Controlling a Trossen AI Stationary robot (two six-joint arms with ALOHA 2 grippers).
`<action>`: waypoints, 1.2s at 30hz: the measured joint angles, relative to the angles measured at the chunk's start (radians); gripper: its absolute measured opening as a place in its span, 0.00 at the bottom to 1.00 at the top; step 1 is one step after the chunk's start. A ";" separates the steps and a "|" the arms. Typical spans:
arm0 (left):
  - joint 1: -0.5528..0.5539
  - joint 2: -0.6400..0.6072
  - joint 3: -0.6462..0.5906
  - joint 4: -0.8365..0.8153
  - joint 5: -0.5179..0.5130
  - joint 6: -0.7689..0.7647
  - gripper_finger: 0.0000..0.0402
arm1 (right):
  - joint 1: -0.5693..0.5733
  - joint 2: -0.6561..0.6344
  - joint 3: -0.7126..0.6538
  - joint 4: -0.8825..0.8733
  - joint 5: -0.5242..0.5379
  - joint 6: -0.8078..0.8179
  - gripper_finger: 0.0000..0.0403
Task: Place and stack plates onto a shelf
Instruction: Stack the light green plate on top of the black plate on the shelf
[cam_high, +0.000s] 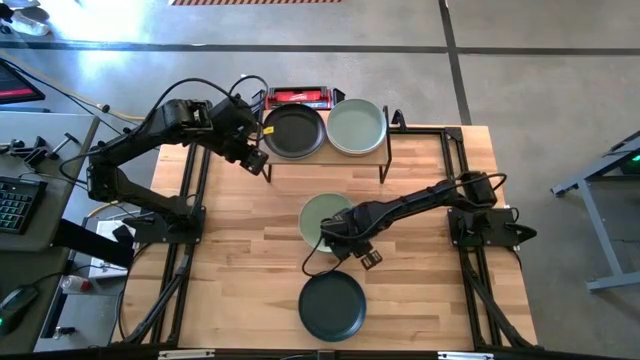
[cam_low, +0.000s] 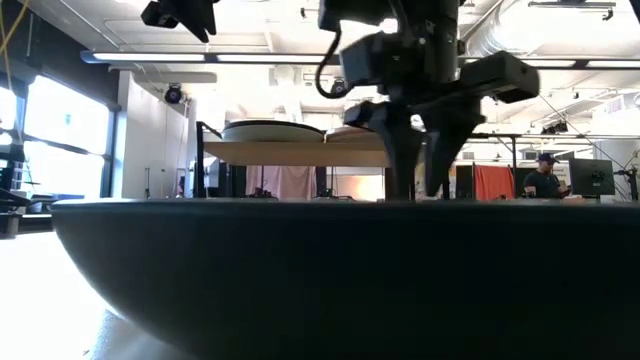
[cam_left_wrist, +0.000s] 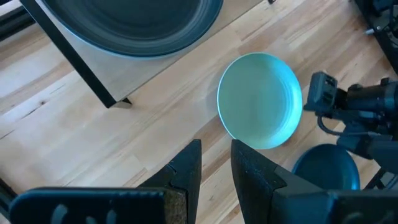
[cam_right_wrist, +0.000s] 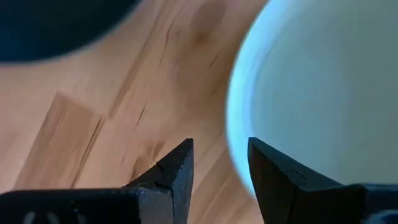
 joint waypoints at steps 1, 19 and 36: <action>0.000 0.000 0.000 0.000 0.000 0.000 0.18 | 0.000 0.003 0.000 0.019 0.000 -0.006 0.32; 0.000 0.000 0.000 -0.001 -0.015 0.002 0.18 | -0.007 0.009 -0.133 0.175 0.042 0.028 0.31; 0.000 0.000 0.000 -0.005 -0.048 0.088 0.18 | -0.007 -0.005 -0.111 0.131 0.061 0.061 0.01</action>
